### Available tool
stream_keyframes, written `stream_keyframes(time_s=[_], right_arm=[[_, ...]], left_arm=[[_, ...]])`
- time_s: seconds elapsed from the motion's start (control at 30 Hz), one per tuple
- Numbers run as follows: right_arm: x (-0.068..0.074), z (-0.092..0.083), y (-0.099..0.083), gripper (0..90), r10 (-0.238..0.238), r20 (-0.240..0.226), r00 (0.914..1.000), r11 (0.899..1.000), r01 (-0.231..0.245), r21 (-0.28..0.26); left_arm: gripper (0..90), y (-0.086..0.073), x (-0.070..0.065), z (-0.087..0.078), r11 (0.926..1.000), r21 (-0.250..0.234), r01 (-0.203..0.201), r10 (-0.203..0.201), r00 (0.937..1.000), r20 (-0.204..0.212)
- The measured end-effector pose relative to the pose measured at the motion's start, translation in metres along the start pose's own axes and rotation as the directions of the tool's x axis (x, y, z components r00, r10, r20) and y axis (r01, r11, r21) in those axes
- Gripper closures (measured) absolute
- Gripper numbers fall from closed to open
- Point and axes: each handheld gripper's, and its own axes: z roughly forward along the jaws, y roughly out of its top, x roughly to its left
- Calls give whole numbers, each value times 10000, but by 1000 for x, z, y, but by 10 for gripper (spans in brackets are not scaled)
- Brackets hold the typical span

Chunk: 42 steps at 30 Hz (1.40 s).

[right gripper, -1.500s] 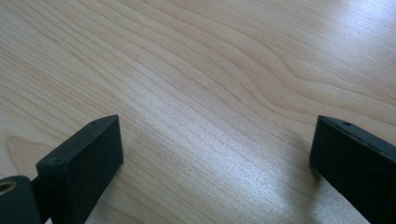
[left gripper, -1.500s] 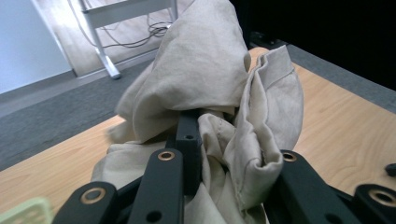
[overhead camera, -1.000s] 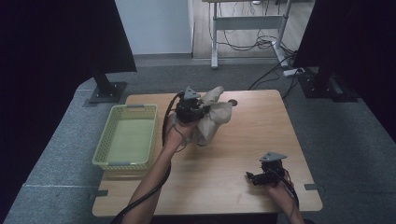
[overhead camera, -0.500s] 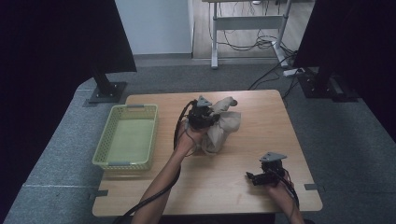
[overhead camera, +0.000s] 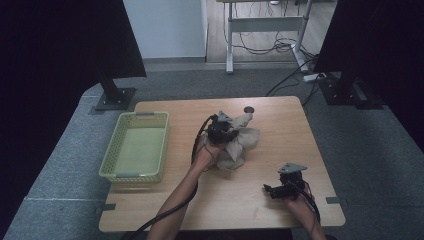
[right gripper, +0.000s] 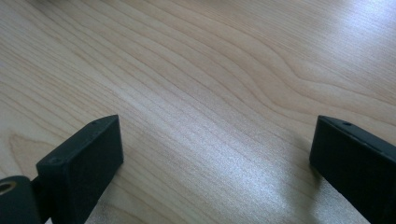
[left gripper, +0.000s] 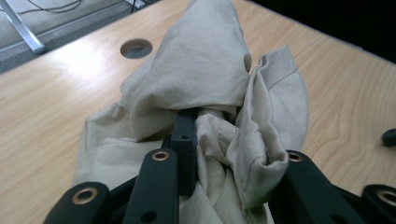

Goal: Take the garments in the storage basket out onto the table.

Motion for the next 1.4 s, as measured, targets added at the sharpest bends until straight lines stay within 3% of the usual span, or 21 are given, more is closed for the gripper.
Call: stream_keyframes(time_s=[0.23, 0.6, 1.03, 1.13, 1.2, 1.4], right_arm=[[0, 0, 0, 25, -8, -12, 10000, 10000, 8, 6], [0, 0, 0, 26, -41, -32, 10000, 10000, 41, -13], [0, 0, 0, 26, -54, -38, 10000, 10000, 54, -14], [0, 0, 0, 26, -56, -43, 10000, 10000, 56, -14], [0, 0, 0, 26, -61, -47, 10000, 10000, 61, -13], [0, 0, 0, 25, -70, -52, 10000, 10000, 70, -16]], left_arm=[[694, -12, 1, 17, 9997, 218, 52, -52, 10000, -16], [658, -40, 7, 47, 9934, 1139, 100, -44, 9988, -493], [603, -48, 8, 54, 9920, 1212, 356, -309, 9987, -403], [560, -48, 8, 54, 9922, 1214, 298, -264, 9992, -299], [417, -46, 8, 54, 9917, 1221, 397, -346, 9985, -432], [210, -40, 6, 48, 9923, 1114, 550, -504, 9978, -431]])
